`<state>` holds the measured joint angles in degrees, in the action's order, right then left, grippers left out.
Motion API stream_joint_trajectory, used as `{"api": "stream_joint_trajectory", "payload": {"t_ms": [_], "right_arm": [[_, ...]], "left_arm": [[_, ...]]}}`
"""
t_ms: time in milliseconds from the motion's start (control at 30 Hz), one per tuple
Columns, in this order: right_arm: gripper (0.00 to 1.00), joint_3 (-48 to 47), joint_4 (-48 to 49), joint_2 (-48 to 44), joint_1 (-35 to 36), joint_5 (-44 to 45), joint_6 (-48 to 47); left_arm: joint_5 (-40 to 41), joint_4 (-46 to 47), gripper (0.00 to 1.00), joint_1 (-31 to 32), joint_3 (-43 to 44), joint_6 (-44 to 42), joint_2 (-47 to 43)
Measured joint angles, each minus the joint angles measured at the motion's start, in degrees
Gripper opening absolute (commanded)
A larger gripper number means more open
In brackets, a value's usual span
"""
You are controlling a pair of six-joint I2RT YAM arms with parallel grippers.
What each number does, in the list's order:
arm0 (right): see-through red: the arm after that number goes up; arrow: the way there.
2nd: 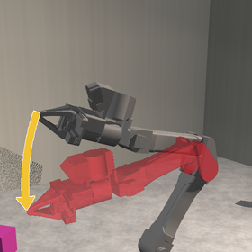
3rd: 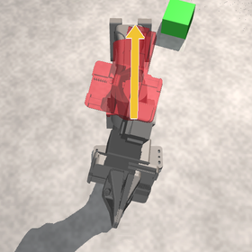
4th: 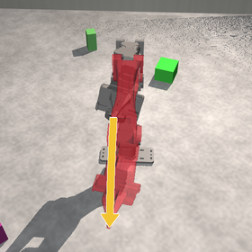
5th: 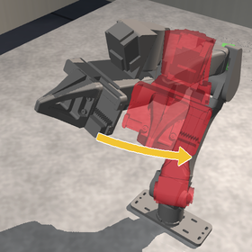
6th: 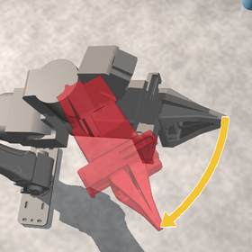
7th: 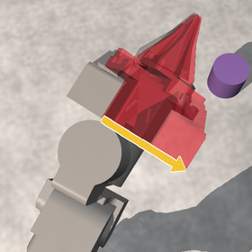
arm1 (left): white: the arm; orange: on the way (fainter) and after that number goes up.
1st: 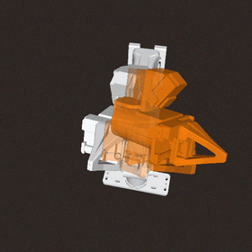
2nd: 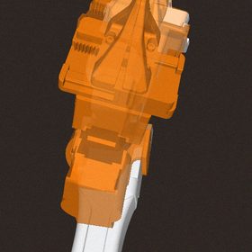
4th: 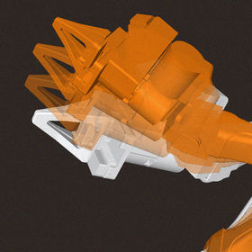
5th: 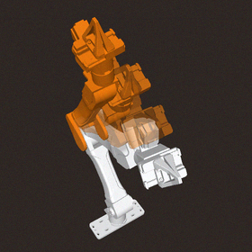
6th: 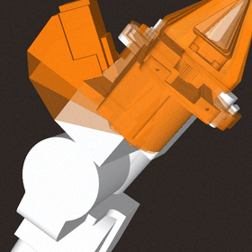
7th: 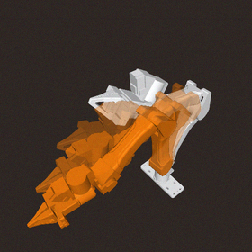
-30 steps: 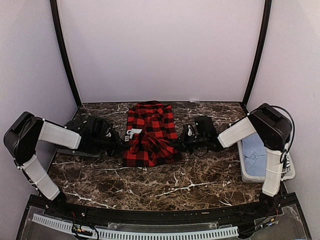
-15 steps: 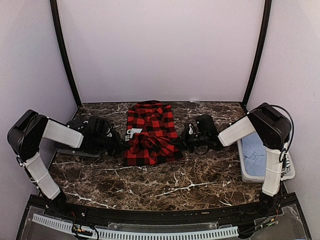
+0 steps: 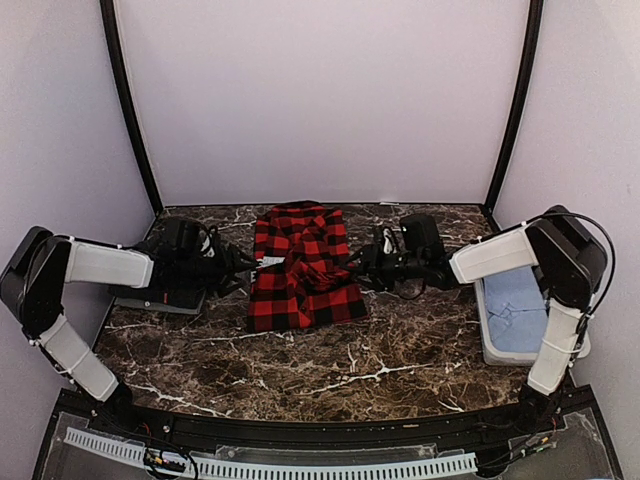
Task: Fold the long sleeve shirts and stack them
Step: Fold the rectangle-folded shirt at the center of the board.
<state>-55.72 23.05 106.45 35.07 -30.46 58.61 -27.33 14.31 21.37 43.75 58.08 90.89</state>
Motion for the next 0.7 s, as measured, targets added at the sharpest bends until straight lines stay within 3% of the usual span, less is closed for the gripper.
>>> {"api": "stream_joint_trajectory", "payload": {"t_ms": [333, 533, 633, 700], "right_arm": [[0.47, -0.11, -9.60, -4.46, 0.90, 5.62, -13.42], [0.38, -1.09, -13.29, -4.55, 3.50, 7.67, -19.71], [0.41, -1.16, -13.62, -4.55, 4.42, 8.35, -21.64], [0.48, -1.16, -13.73, -4.59, 5.01, 9.49, -22.99]], "left_arm": [[0.87, -3.74, 0.36, 0.31, 1.38, -8.17, -3.82], [0.35, -4.17, 0.28, 1.31, 1.81, -9.73, -2.60], [0.02, -4.17, 0.25, 1.51, 2.93, -9.92, -0.13], [-0.15, -4.22, 0.24, 1.70, 3.65, -9.97, 1.46]]}}
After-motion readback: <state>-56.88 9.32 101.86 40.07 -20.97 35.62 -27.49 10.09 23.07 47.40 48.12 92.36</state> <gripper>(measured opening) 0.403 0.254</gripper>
